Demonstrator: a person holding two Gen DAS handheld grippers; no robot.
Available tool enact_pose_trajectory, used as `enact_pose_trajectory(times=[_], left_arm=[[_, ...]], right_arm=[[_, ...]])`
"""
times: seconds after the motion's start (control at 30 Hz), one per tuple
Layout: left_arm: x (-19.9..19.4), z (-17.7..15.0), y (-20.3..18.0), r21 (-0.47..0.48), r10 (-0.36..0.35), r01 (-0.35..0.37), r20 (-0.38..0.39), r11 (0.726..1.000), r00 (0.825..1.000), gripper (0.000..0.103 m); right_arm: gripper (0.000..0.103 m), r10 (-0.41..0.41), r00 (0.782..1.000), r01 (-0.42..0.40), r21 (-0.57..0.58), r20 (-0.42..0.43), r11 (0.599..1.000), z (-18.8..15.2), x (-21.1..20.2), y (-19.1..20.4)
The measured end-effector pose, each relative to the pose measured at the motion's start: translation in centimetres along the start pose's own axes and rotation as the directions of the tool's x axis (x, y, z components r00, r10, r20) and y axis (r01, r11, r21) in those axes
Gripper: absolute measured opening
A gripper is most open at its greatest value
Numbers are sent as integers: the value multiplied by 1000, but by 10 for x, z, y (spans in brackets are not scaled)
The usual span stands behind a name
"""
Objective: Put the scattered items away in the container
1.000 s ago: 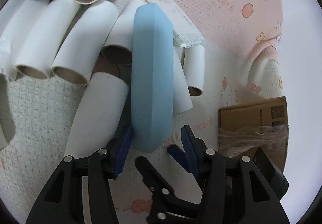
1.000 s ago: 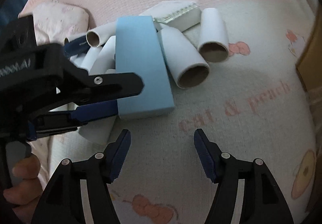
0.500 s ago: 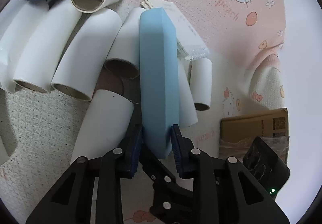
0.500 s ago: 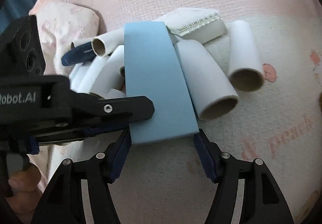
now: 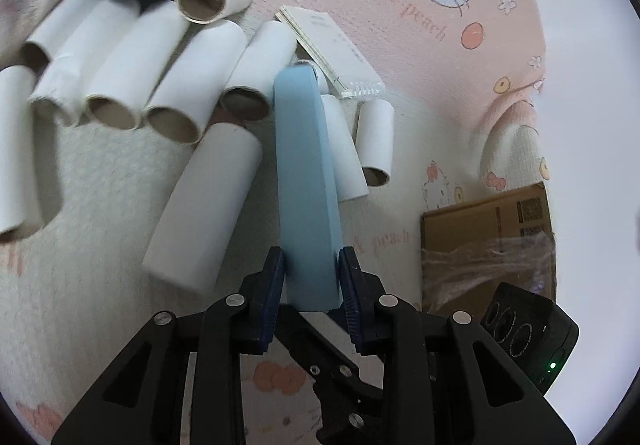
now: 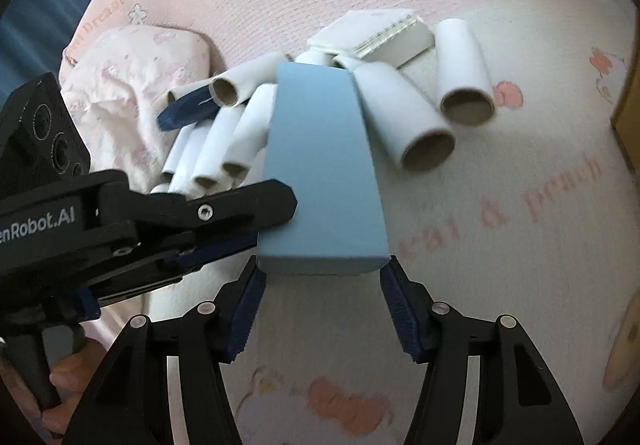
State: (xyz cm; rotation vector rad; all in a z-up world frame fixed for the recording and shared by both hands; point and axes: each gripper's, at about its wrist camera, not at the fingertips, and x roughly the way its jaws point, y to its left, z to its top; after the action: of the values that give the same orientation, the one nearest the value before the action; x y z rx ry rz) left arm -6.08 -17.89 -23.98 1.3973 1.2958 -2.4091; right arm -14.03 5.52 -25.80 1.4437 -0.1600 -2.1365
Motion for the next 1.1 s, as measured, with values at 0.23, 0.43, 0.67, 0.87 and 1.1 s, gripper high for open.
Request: enact_pose_trajectory(times=[0.23, 0.43, 0.67, 0.87, 1.1], left_arm=[[-11, -19, 2, 33, 29, -28, -31, 999, 999, 30], [-4, -22, 7, 5, 14, -13, -41, 1000, 999, 17], [-6, -14, 19, -18, 22, -23, -34, 1000, 999, 18], [-6, -16, 36, -25, 99, -100, -25, 995, 995, 2], [8, -18, 31, 8, 61, -61, -83, 998, 995, 1]], right_arm=[[34, 92, 995, -88, 113, -33, 990, -50, -23, -12], [34, 70, 997, -62, 177, -35, 982, -57, -41, -27], [36, 10, 1000, -12, 239, 9, 971, -50, -66, -43], [17, -58, 998, 54, 209, 11, 976, -36, -54, -38], [17, -47, 999, 52, 242, -24, 969, -30, -35, -48]])
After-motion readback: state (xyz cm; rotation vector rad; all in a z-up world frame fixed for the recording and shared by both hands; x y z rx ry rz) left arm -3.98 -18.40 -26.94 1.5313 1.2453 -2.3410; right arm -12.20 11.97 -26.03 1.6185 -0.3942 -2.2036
